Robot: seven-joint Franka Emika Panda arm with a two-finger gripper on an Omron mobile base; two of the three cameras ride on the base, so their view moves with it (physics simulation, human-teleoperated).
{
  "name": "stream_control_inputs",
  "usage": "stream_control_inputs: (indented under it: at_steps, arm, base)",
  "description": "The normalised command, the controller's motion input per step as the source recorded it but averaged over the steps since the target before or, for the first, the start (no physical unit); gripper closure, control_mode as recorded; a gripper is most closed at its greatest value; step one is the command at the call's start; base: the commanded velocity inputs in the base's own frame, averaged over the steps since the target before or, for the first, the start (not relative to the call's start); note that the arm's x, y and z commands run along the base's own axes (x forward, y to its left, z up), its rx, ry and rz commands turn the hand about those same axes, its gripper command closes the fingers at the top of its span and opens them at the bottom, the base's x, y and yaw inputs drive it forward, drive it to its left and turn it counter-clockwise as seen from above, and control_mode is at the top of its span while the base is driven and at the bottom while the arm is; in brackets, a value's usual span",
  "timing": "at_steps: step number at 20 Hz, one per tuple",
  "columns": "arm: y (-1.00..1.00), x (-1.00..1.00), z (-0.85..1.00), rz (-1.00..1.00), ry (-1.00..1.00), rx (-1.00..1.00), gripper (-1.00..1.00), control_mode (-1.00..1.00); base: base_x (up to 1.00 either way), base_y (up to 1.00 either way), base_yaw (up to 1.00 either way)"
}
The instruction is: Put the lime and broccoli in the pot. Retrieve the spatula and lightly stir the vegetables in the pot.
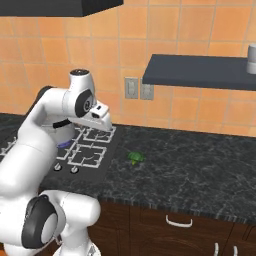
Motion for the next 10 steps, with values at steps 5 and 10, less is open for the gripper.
stream_control_inputs:
  at_steps: [5,10]
  arm:
    - [-0.54,0.24,-0.59,-0.22,0.17,0.0,-1.0,-1.0]
    - [-0.42,0.33,-0.68,-0.15,0.05,-0.01,-1.0,-1.0]
  base:
    - [0.0,0.0,0.0]
    - [0.0,0.0,0.0]
